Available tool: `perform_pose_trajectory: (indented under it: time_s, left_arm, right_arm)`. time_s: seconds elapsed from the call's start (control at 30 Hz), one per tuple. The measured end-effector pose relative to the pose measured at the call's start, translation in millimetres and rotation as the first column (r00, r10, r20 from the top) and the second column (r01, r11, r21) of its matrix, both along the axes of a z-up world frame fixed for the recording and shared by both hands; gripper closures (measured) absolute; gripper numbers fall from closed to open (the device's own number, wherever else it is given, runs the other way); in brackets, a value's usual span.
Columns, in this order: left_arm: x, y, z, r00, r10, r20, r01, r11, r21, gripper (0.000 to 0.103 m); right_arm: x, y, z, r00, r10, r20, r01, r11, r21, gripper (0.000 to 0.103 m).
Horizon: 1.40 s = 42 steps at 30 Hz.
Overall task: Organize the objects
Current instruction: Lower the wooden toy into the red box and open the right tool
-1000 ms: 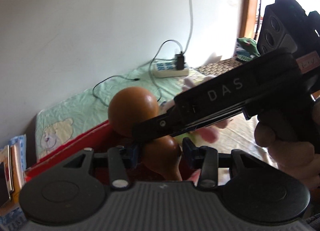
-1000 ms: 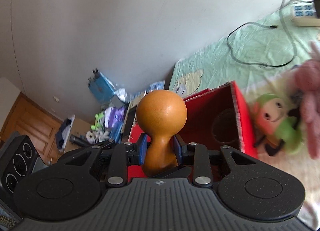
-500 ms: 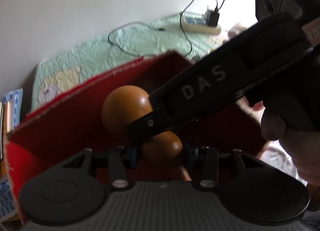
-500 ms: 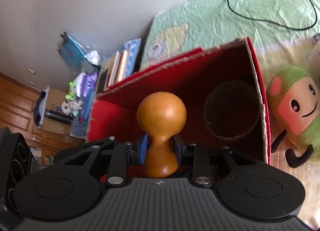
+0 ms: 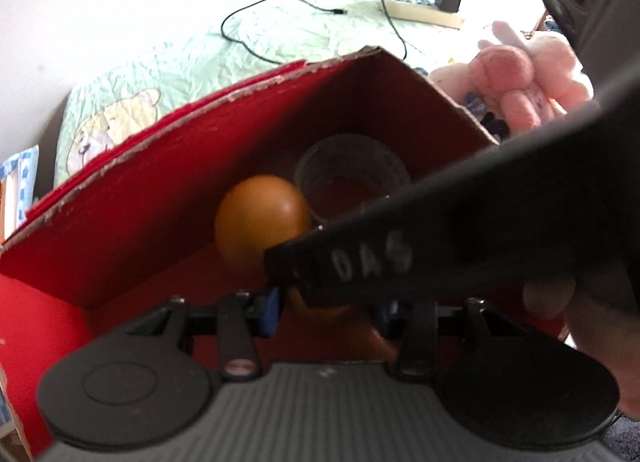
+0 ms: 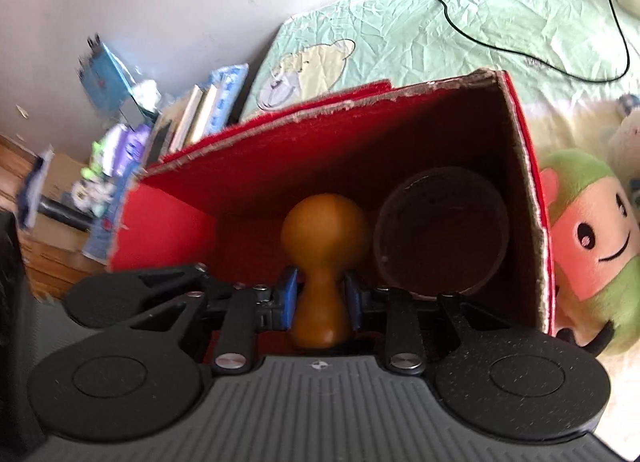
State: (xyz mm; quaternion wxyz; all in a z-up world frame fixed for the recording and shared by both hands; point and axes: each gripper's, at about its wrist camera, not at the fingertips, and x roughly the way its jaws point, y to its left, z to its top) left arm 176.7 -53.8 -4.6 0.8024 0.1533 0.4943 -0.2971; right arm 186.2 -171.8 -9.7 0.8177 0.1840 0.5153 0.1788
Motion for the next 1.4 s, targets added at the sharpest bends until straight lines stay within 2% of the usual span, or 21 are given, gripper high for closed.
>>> perform_pose_trajectory:
  time_s: [0.13,0.27,0.43,0.53,0.63,0.7,0.8,0.9,1.0,1.13,1.27,1.4]
  left_arm:
    - [1.8,2.3,1.0,1.0,0.012,-0.012,-0.012,1.0,0.001,0.056]
    - [0.9,7.6,3.8,1.0,0.013,0.008,-0.013,1.0,0.004,0.045]
    - [1.1,20.1,4.2,0.998,0.014,0.065,-0.017,0.999,0.051,0.041]
    - [3.2,33.1,5.0,0.993,0.05,0.103,-0.058,0.995,0.08,0.038]
    - [11.1,44.4,4.1,0.99,0.111,0.085,-0.117,0.991,0.063,0.037]
    - [15.4,44.9,2.7,0.986,0.147,0.081,-0.152,0.986,0.068,0.036]
    - [10.3,39.8,2.7,0.977,0.166,0.133,-0.181,0.977,0.111,0.036]
    - [4.4,42.5,4.1,0.972,0.176,0.154,-0.194,0.975,0.11,0.034]
    - [6.3,43.9,4.7,0.97,0.192,0.148,-0.209,0.972,0.109,0.032]
    - [3.0,48.6,3.9,0.965,0.21,0.155,-0.229,0.967,0.114,0.027]
    - [9.0,46.1,-0.4,0.962,0.23,0.149,-0.249,0.961,0.122,0.027]
    - [12.2,45.2,-2.6,0.96,0.234,0.154,-0.255,0.958,0.129,0.027]
  right_arm:
    - [-0.6,9.3,-5.2,1.0,0.022,0.007,-0.021,0.995,-0.094,0.074]
    - [0.9,8.8,-7.4,1.0,0.02,-0.001,-0.02,0.994,-0.11,0.073]
    - [0.3,9.7,-9.1,1.0,0.026,0.007,-0.025,0.993,-0.115,0.072]
    - [-3.0,10.1,-8.7,1.0,0.02,0.023,-0.018,0.994,-0.111,0.072]
    - [-4.2,10.1,-8.8,0.999,0.016,0.034,-0.013,0.995,-0.104,0.07]
    - [-5.5,7.6,-8.2,0.999,0.018,0.047,-0.014,0.997,-0.076,0.07]
    - [-9.2,4.5,-6.7,0.997,0.011,0.076,-0.009,0.999,-0.035,0.07]
    - [-14.0,-3.1,-5.1,0.994,0.003,0.114,-0.008,0.999,0.04,0.071]
    - [-11.5,-0.9,-5.1,0.997,0.008,0.081,-0.011,0.999,0.044,0.072]
    - [-4.4,0.3,-9.4,0.998,-0.039,-0.044,0.045,0.989,0.139,0.076]
    - [-3.7,12.6,-7.2,0.999,-0.034,-0.022,0.036,0.995,0.094,0.078]
    - [-4.8,8.3,-6.0,0.999,-0.041,-0.008,0.041,0.982,0.185,0.078]
